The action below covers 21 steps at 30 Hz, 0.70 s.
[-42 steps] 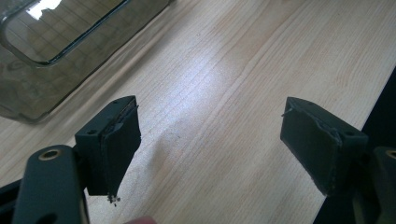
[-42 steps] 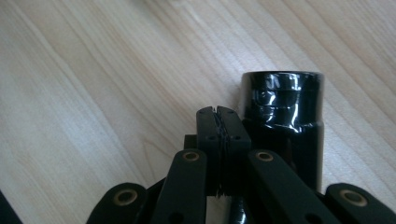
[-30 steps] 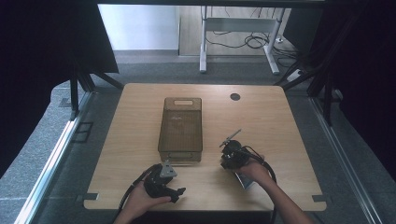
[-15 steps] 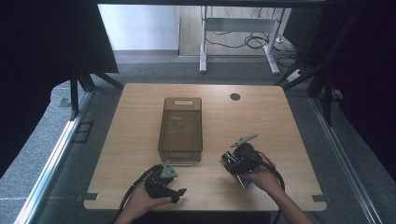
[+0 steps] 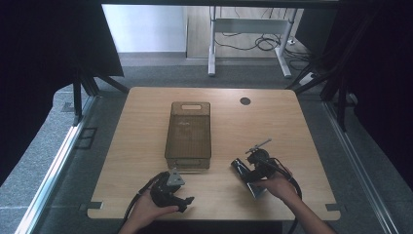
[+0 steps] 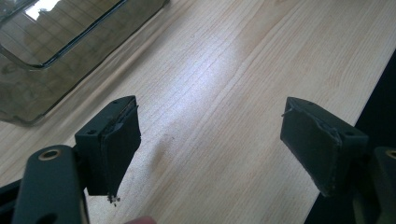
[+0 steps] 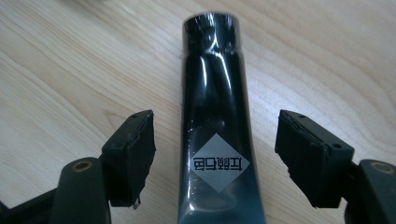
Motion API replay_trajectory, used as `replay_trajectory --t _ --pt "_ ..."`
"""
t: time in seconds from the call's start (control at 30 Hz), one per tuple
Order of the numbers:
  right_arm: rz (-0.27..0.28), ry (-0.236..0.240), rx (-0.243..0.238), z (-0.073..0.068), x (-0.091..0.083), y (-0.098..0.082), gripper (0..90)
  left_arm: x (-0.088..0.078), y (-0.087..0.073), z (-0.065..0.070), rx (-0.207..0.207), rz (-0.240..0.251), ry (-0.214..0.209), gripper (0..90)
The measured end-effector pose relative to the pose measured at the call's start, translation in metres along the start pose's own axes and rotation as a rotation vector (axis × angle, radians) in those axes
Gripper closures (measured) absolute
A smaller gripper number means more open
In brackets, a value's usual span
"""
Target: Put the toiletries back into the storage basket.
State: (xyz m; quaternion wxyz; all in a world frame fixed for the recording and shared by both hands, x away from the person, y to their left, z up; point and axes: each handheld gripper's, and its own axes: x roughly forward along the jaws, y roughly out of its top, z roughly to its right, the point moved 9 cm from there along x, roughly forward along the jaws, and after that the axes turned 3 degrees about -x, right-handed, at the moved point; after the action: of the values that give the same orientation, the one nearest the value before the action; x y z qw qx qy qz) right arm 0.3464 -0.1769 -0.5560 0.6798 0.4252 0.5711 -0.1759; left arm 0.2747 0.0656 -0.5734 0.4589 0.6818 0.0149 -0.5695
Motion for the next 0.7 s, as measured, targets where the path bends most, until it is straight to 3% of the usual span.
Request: replay_trajectory --t 0.2,0.7 --pt "-0.063 -0.022 -0.018 -0.001 0.018 -0.001 27.8 0.001 0.0 0.003 0.005 -0.001 -0.006 20.2" --pt "-0.147 -0.056 -0.055 0.001 0.035 -0.005 34.8 0.004 -0.001 0.003 0.007 -0.009 -0.009 20.2"
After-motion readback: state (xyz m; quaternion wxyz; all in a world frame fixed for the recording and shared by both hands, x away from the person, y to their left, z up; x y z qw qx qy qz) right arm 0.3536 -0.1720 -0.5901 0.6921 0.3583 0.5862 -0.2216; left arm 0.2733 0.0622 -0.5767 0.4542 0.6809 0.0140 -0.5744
